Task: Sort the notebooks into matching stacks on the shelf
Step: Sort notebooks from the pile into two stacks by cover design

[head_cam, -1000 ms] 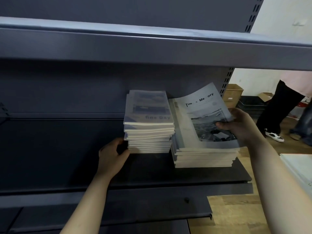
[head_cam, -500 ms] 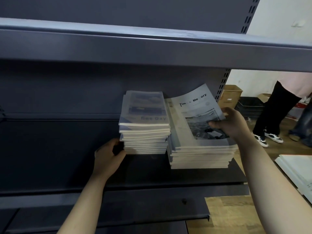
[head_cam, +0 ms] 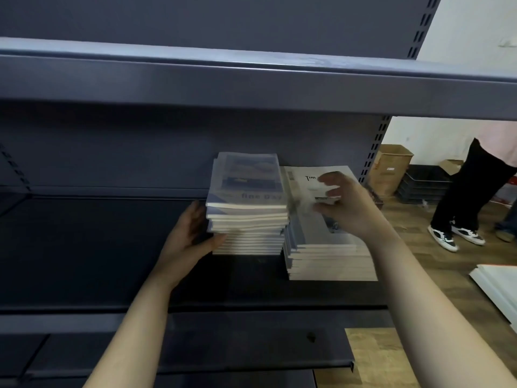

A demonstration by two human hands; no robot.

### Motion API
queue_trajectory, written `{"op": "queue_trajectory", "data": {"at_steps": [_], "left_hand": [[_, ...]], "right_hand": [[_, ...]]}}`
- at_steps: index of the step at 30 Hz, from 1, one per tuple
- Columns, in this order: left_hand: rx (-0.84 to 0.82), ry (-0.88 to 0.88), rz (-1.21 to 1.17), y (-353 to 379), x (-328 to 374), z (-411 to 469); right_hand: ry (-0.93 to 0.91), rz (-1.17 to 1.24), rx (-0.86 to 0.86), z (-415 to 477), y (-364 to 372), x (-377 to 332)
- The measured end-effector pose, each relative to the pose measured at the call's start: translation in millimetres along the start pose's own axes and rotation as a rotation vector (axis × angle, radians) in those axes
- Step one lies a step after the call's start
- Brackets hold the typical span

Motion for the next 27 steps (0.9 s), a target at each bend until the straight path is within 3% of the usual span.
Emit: {"op": "queue_trajectory", "data": {"at_steps": [3, 9, 13, 20, 25, 27], "left_hand": [[-0.016, 0.084, 0.033, 1.4, 24.3, 10.4], [-0.042, 0.171, 0.183, 13.6, 44.1, 24.2], [0.023, 0.2, 0.242, 9.5, 43.7, 31.7], [0.091, 0.227, 0.163, 8.9, 42.9, 36.2], [-0.136, 0.103, 0.034, 22.4, 17.3, 26.5], [-0.149, 0.063, 0.042, 24.2, 6.0, 22.5]], "right_hand": [[-0.018, 0.214, -0.148, -8.1, 36.7, -21.3], [-0.134, 0.186, -0.295, -17.8, 65.9, -45.2], [-0.119, 0.028, -0.132, -13.7, 62.1, -42.6], [-0.086, 0.072, -0.044, -8.2, 55.6, -42.6], [-0.085, -0.001, -0.163, -9.8, 60.7, -37.7], [-0.102, -0.033, -0.194, -12.6, 64.3, -36.9]]}}
Point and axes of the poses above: each hand's wrist, its own z-axis towards the middle knuckle, its own y-axis out of the palm, x = y × z, the point moved 9 cm from there along z, towards the middle knuckle, and after that the axes turned 4 degrees about y, right-handed, at the moved point
